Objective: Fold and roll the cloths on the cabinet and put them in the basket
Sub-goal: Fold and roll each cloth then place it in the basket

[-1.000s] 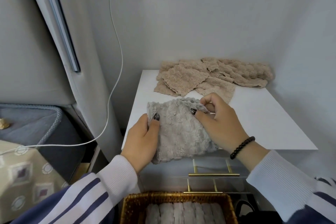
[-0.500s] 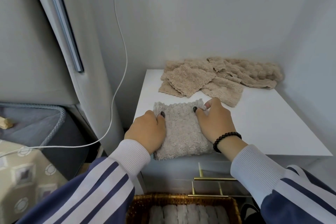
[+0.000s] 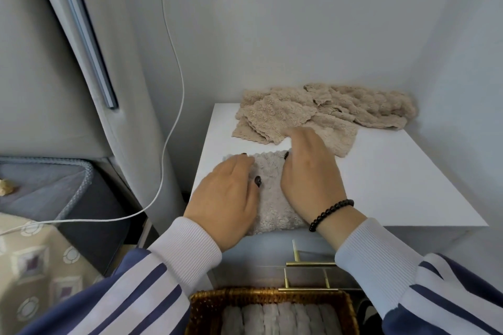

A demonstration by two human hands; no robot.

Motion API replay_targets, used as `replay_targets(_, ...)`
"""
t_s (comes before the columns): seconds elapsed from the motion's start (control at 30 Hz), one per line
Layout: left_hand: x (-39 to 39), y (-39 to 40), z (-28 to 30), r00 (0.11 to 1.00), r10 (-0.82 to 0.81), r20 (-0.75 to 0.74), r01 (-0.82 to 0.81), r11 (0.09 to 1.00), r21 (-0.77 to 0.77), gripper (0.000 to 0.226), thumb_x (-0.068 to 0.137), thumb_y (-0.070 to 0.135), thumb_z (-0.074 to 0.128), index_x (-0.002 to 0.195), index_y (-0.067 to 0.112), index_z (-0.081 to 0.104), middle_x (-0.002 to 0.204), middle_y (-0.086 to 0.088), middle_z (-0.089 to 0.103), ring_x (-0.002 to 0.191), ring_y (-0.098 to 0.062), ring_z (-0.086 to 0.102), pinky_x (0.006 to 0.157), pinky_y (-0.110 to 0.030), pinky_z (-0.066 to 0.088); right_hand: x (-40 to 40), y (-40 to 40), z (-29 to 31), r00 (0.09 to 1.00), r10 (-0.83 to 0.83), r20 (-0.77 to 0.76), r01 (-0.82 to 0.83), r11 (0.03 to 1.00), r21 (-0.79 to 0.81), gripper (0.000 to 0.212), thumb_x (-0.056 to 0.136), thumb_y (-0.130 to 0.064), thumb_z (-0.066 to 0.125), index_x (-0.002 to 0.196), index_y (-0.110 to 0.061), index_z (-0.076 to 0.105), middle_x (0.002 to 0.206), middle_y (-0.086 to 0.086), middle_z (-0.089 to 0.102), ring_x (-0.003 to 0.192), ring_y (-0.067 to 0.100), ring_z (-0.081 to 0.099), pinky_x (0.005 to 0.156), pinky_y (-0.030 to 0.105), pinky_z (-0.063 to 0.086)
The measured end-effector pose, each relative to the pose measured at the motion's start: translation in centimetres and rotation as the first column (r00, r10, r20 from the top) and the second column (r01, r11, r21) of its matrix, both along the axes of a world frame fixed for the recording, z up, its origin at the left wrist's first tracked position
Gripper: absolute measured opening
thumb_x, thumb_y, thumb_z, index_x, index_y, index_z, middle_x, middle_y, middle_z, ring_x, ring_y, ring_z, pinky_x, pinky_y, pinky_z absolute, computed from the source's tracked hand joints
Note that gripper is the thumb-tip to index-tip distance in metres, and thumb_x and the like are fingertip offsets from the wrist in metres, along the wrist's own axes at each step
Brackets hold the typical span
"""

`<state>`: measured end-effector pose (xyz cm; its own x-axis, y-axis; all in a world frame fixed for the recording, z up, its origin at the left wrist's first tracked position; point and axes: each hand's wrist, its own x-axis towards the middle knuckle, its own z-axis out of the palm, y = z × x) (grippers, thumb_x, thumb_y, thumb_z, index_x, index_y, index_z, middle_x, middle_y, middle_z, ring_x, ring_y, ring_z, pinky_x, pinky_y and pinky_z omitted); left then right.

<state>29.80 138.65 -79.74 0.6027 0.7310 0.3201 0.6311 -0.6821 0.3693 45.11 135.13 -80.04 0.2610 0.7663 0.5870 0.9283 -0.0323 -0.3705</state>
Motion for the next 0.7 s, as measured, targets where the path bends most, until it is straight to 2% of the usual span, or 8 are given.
replay_targets(0.07, 0.1, 0.1, -0.7, 0.996, -0.042, -0.082, 0.037, 0.997, -0.070, 0.048, 0.100, 0.028, 0.033, 0.146, 0.013, 0.030, 0.149, -0.003, 0.036, 0.137, -0.016, 0.032, 0.111, -0.020, 0.017, -0.6, -0.3, -0.9, 0.990, 0.134, 0.044, -0.130, 0.989, -0.076, 0.040, 0.078, 0.008, 0.051, 0.117, -0.001, 0.059, 0.121, 0.014, 0.060, 0.109, 0.032, 0.057, 0.093, 0.042, 0.048)
replay_targets(0.17, 0.5, 0.4, -1.9, 0.957, -0.056, -0.283, 0.013, 0.988, -0.154, 0.056, 0.102, 0.035, 0.020, 0.153, 0.017, 0.002, 0.161, 0.000, -0.001, 0.147, -0.012, -0.004, 0.118, -0.030, -0.001, -0.8, -0.9, -2.1, 0.976, 0.218, 0.019, -0.194, 0.902, -0.385, 0.049, 0.092, -0.016, 0.031, 0.136, -0.005, 0.046, 0.145, 0.011, 0.043, 0.136, 0.026, 0.036, 0.115, 0.035, 0.025)
replay_targets(0.27, 0.5, 0.5, -2.5, 0.914, -0.052, -0.402, -0.010, 0.988, -0.152, 0.057, 0.102, 0.038, 0.012, 0.152, 0.020, -0.009, 0.159, 0.003, -0.015, 0.145, -0.011, -0.017, 0.119, -0.040, -0.007, -0.1, -1.1, -2.3, 0.981, 0.175, 0.078, -0.103, 0.824, -0.558, 0.060, 0.096, -0.034, 0.011, 0.151, -0.012, 0.020, 0.159, 0.002, 0.017, 0.146, 0.014, 0.010, 0.120, 0.034, 0.010)
replay_targets(0.33, 0.2, 0.8, -2.5, 0.910, -0.055, -0.410, -0.011, 0.988, -0.157, 0.058, 0.101, 0.043, 0.011, 0.151, 0.024, -0.012, 0.158, 0.006, -0.018, 0.144, -0.010, -0.019, 0.118, -0.042, -0.010, 0.3, -1.3, -2.0, 0.987, 0.149, 0.067, -0.080, 0.797, -0.599, 0.057, 0.102, -0.038, 0.017, 0.153, -0.014, 0.010, 0.161, -0.001, 0.006, 0.147, 0.012, 0.001, 0.120, 0.037, 0.007)
replay_targets(0.5, -0.8, 1.7, -2.8, 0.912, -0.083, -0.402, 0.035, 0.992, -0.125, 0.074, 0.083, 0.065, -0.005, 0.150, 0.033, -0.011, 0.159, 0.006, -0.012, 0.145, -0.010, -0.016, 0.116, -0.041, -0.012, 1.2, -2.0, -1.9, 0.980, 0.178, 0.086, -0.095, 0.807, -0.583, 0.061, 0.101, -0.043, 0.023, 0.153, -0.015, 0.009, 0.161, -0.001, 0.004, 0.147, 0.012, -0.002, 0.120, 0.040, 0.004)
replay_targets(0.57, -1.4, 1.8, -3.0, 0.935, -0.105, -0.338, 0.096, 0.994, -0.045, 0.078, 0.083, 0.064, -0.005, 0.152, 0.028, 0.001, 0.160, 0.002, -0.001, 0.147, -0.013, -0.006, 0.118, -0.041, -0.006, 1.5, -2.4, -1.9, 0.958, 0.251, 0.138, -0.169, 0.885, -0.434, 0.056, 0.098, -0.039, 0.030, 0.147, -0.012, 0.031, 0.156, 0.005, 0.026, 0.146, 0.018, 0.016, 0.119, 0.043, 0.017)
replay_targets(0.63, -2.2, 1.8, -3.4, 0.955, -0.175, -0.238, 0.195, 0.979, 0.065, 0.069, 0.095, 0.055, 0.008, 0.150, 0.018, 0.025, 0.157, -0.005, 0.020, 0.146, -0.020, 0.014, 0.119, -0.046, 0.013, 2.0, -3.1, -2.2, 0.914, 0.367, 0.173, -0.311, 0.908, -0.280, 0.045, 0.092, -0.031, 0.043, 0.130, -0.010, 0.056, 0.138, 0.009, 0.052, 0.134, 0.025, 0.041, 0.112, 0.042, 0.032)
replay_targets(0.7, -3.1, 1.6, -3.7, 0.954, -0.238, -0.182, 0.266, 0.952, 0.149, 0.057, 0.100, 0.042, 0.020, 0.143, 0.010, 0.041, 0.150, -0.010, 0.036, 0.140, -0.024, 0.032, 0.116, -0.045, 0.023, 2.8, -3.9, -2.8, 0.890, 0.428, 0.157, -0.382, 0.888, -0.257, 0.042, 0.091, -0.029, 0.046, 0.126, -0.012, 0.060, 0.133, 0.007, 0.057, 0.130, 0.021, 0.046, 0.109, 0.034, 0.034)
